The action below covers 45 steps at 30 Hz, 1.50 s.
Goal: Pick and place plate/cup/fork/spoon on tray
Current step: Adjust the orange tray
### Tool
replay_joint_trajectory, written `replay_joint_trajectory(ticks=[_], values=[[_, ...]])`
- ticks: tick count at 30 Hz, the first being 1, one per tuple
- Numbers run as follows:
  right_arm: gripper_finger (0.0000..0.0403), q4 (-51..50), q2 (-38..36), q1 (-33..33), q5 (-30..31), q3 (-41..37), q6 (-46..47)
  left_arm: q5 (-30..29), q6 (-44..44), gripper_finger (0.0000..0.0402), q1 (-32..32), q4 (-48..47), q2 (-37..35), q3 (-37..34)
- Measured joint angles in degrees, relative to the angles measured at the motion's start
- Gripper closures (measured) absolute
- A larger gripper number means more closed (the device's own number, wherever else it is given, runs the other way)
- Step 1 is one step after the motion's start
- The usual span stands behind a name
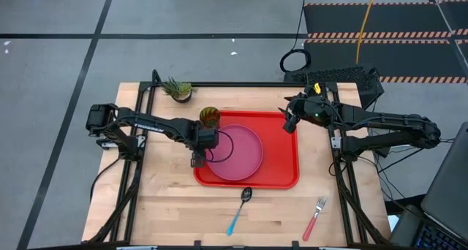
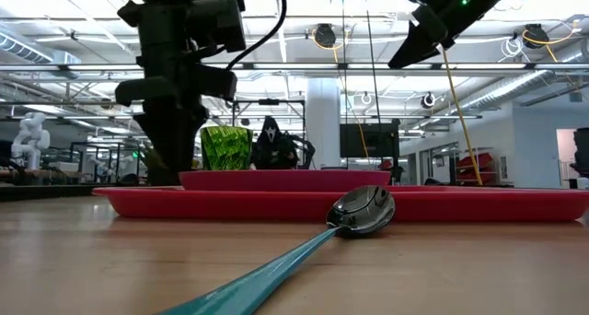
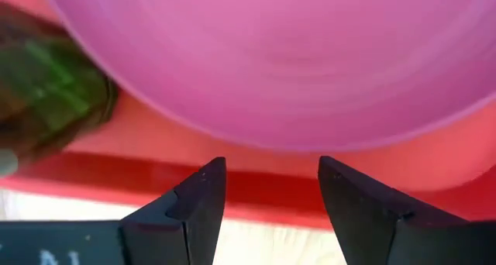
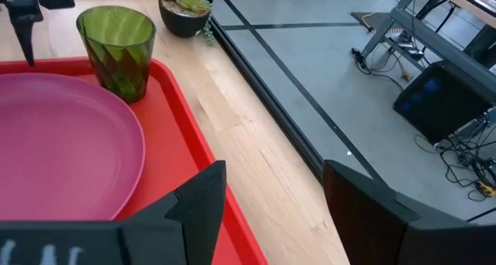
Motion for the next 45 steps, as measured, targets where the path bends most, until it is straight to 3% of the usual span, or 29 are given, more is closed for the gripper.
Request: replay_joint_trajectory(ticks=[18,39,45], values=[[0.0195,-1.1,0.0,0.0,0.0,0.0,0.6,0.6,-1.9,0.0192,-5.1,-0.2,0.8,-0.9],[0.0195,-1.0,0.0,0.0,0.0,0.0,0.6,0.0,-4.2,0.0192,-5.2,3.6,0.8,-0.9],[0.0195,-1.5,-0.5,0.5,-0.4,0.0,1.0,0.0,-5.4,0.0192,-5.2,-0.1,0.8,-0.9]])
